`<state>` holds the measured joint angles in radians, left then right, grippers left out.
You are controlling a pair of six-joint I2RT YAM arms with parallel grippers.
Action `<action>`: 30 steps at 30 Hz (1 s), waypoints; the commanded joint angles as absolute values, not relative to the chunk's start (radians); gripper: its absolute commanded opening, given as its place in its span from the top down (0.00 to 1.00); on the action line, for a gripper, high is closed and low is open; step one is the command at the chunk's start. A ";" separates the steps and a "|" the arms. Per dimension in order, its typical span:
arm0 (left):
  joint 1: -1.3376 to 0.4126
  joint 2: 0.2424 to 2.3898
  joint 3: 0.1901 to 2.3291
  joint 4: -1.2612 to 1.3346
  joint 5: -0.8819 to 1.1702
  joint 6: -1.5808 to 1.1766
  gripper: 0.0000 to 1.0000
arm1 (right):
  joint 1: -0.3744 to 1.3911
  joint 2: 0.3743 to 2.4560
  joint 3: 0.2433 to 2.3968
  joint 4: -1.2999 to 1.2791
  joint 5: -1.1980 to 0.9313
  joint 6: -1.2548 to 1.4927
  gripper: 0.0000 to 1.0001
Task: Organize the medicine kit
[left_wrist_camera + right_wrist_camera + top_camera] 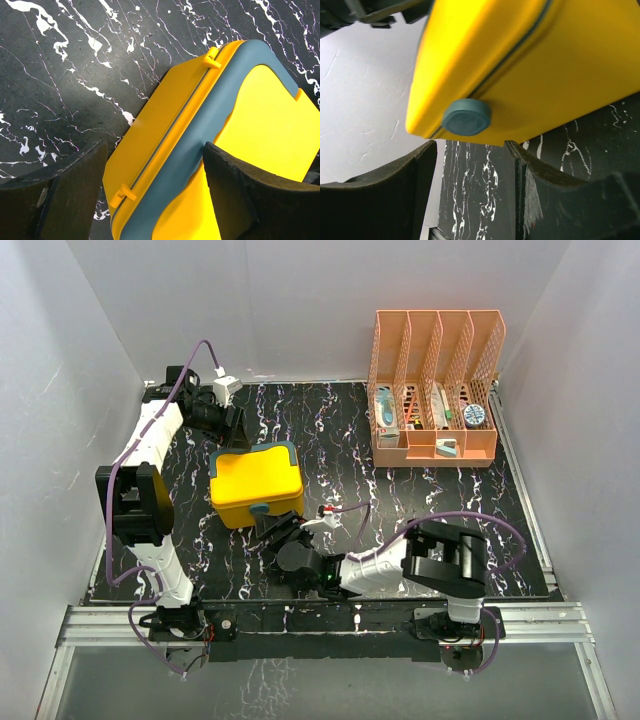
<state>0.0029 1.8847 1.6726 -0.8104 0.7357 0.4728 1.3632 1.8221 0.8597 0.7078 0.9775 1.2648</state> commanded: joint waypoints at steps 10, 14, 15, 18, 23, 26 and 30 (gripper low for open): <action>0.000 1.836 1.633 -0.831 0.748 0.538 0.26 | 1.330 1.891 0.897 0.799 0.969 1.435 0.49; 0.000 1.835 1.631 -0.834 0.752 0.540 0.25 | 1.324 1.903 0.903 0.785 0.959 1.454 0.51; 0.000 1.833 1.631 -0.834 0.752 0.540 0.25 | 1.321 1.907 0.904 0.772 0.953 1.470 0.51; 0.000 1.829 1.631 -0.839 0.752 0.544 0.26 | 1.310 1.922 0.905 0.739 0.928 1.532 0.54; 0.000 1.823 1.624 -0.857 0.745 0.564 0.26 | 1.293 1.941 0.898 0.744 0.908 1.571 0.61; 0.000 1.817 1.612 -0.859 0.739 0.574 0.26 | 1.285 1.944 0.895 0.750 0.910 1.571 0.63; 0.000 1.816 1.600 -0.861 0.742 0.579 0.26 | 1.274 1.942 0.885 0.771 0.918 1.559 0.63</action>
